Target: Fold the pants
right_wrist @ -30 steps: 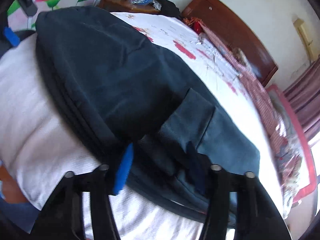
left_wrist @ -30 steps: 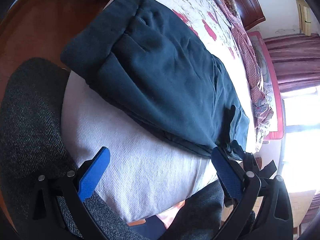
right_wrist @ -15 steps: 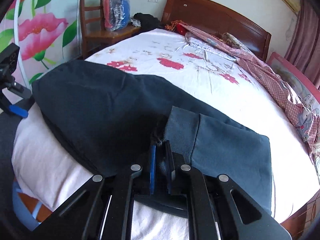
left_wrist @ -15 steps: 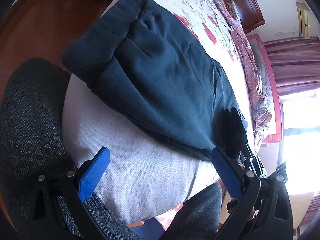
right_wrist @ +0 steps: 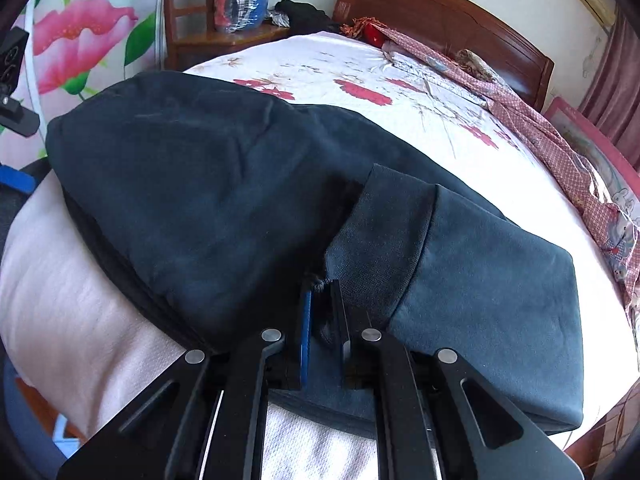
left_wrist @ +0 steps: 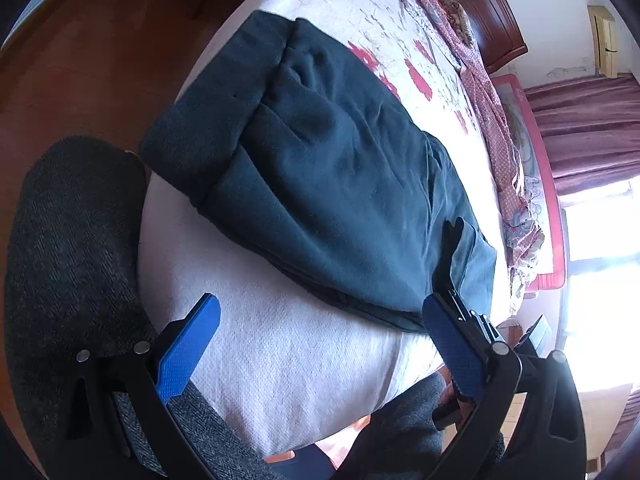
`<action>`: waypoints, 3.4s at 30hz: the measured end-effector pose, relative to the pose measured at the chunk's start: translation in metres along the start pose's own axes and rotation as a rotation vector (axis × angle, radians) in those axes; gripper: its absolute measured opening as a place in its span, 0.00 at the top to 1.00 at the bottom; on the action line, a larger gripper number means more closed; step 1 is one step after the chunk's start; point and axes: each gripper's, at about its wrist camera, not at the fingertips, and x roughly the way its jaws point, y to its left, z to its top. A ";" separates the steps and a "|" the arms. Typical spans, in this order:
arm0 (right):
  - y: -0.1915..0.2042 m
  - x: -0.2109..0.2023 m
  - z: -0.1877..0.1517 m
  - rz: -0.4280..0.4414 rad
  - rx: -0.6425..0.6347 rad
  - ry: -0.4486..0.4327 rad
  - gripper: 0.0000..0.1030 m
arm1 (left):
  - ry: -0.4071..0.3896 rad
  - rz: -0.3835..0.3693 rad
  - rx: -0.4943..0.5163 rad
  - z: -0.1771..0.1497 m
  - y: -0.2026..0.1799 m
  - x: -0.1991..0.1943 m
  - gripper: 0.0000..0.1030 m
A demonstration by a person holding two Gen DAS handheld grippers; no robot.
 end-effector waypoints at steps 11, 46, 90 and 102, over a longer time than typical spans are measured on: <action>-0.036 -0.043 0.021 0.148 0.312 -0.036 0.38 | -0.072 -0.119 -0.139 0.082 0.086 -0.045 0.02; -0.045 -0.076 0.040 0.149 0.463 -0.155 0.27 | -0.085 -0.510 -0.079 0.073 -0.011 -0.034 0.83; -0.281 -0.020 -0.138 0.208 1.581 -0.292 0.10 | 0.179 -0.155 0.637 -0.053 -0.180 0.079 0.03; -0.274 -0.060 -0.132 0.271 1.487 -0.239 0.37 | 0.221 -0.137 0.714 -0.082 -0.197 0.094 0.03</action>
